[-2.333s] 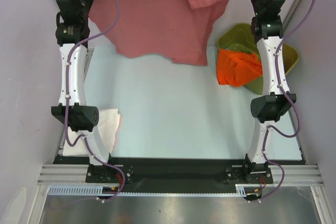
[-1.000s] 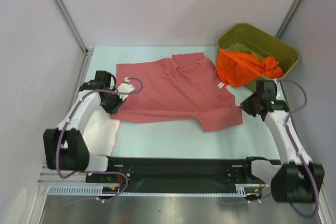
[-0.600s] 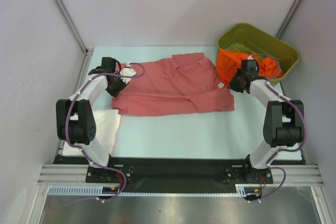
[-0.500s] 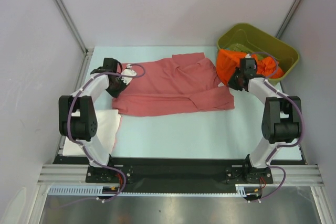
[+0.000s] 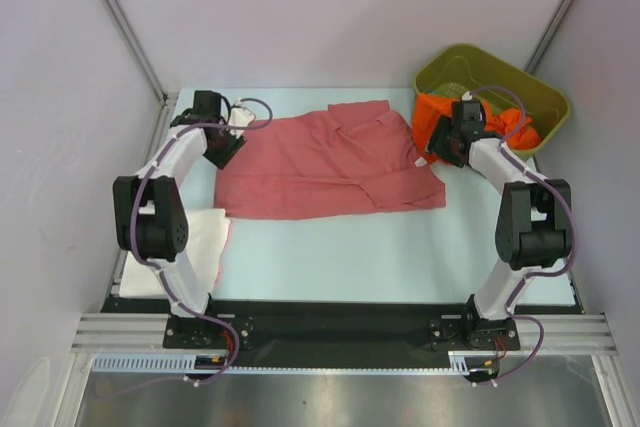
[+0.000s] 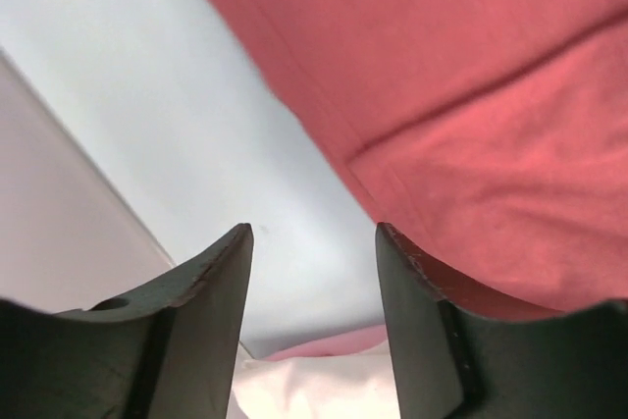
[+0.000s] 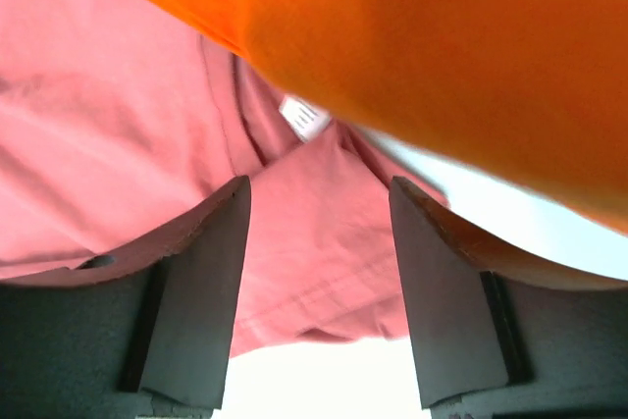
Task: Fold and stack the t-shirts
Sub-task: Fold the tshirt
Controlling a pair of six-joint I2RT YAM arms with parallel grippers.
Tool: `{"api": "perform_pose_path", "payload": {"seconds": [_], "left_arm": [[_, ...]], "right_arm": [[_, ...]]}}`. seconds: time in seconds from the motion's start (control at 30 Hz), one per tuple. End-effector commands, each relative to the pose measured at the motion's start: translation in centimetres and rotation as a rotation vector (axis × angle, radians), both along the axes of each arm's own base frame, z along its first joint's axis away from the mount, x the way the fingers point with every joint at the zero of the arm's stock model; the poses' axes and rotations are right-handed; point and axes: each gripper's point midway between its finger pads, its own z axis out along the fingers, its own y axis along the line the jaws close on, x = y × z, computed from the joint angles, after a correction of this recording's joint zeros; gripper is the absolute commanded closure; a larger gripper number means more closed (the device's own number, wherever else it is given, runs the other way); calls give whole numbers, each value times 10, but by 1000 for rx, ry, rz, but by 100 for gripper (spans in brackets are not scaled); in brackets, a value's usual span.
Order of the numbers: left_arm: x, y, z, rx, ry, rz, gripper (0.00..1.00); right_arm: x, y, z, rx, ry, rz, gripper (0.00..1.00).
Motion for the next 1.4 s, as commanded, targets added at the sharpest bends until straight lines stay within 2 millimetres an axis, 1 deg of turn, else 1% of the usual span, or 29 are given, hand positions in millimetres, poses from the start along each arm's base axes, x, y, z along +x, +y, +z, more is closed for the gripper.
{"api": "perform_pose_path", "payload": {"seconds": [0.0, 0.07, 0.1, 0.13, 0.17, 0.2, 0.23, 0.27, 0.3, 0.37, 0.53, 0.6, 0.63, 0.67, 0.73, 0.77, 0.8, 0.83, 0.87, 0.9, 0.97, 1.07, 1.1, 1.13, 1.17, 1.2, 1.27, 1.3, 1.37], "left_arm": [[21, -1, 53, 0, -154, 25, 40], [8, -13, 59, -12, -151, -25, 40], [-8, -26, 41, -15, -99, -73, 40], [-18, -35, 40, -9, -87, -130, 40], [-28, -43, 31, 2, -64, -170, 40], [-49, -56, 6, 26, -3, -233, 40], [-51, -59, 4, 62, -21, -269, 39], [-57, -63, -4, 73, -8, -293, 39], [-67, -69, -16, 83, 22, -324, 38], [-69, -71, -28, 85, 38, -328, 37], [-74, -71, -54, 89, 98, -325, 36], [-85, -76, -63, 53, 140, -332, 36], [-89, -77, -68, 41, 157, -322, 36], [-95, -77, -74, 36, 177, -320, 37], [-101, -76, -85, 32, 195, -319, 38], [-104, -76, -89, 31, 204, -317, 41], [-108, -77, -94, 29, 212, -316, 52], [-111, -77, -98, 23, 223, -301, 58], [-112, -79, -99, 15, 227, -300, 65], [-114, -81, -99, 8, 231, -300, 82], [-115, -89, -96, -33, 229, -300, 100], [-117, -105, -87, -95, 231, -318, 100], [-119, -108, -84, -105, 236, -322, 100], [-121, -112, -80, -121, 235, -327, 100], [-125, -122, -76, -154, 246, -352, 100], [-132, -125, -73, -168, 265, -360, 100], [-145, -138, -65, -227, 279, -397, 100], [-158, -139, -62, -242, 304, -408, 100], [-176, -143, -60, -257, 346, -436, 100]], "right_arm": [[-18, -23, 33, -94, 3, -88, 37], [-49, -32, 15, -119, 105, -136, 39], [-61, -31, 12, -106, 121, -149, 40], [-72, -31, 6, -97, 152, -156, 41], [-88, -32, -10, -96, 200, -162, 42], [-95, -32, -15, -91, 215, -168, 43], [-97, -28, -17, -63, 209, -172, 43], [-106, -27, -28, -52, 231, -168, 43], [-107, -24, -30, -38, 231, -164, 43], [-103, -17, -33, -2, 213, -140, 43], [-101, -9, -55, 44, 232, -143, 43], [-108, -9, -68, 65, 274, -181, 47], [-115, -15, -76, 76, 301, -219, 51], [-118, -19, -80, 82, 307, -245, 61], [-128, -34, -90, 102, 320, -312, 71], [-130, -39, -91, 119, 320, -340, 76], [-132, -43, -89, 135, 313, -364, 86], [-134, -46, -89, 141, 314, -380, 91], [-140, -54, -90, 139, 321, -404, 95], [-141, -57, -82, 140, 303, -416, 100], [-153, -66, -79, 121, 319, -444, 100], [-173, -76, -66, 105, 328, -504, 100], [-189, -81, -69, 109, 364, -544, 100], [-193, -84, -58, 128, 329, -569, 100], [-199, -88, -55, 151, 322, -618, 100], [-212, -95, -57, 164, 328, -673, 100], [-228, -103, -47, 188, 293, -759, 100], [-243, -110, -52, 190, 310, -823, 100], [-253, -116, -45, 183, 285, -892, 100]]}}
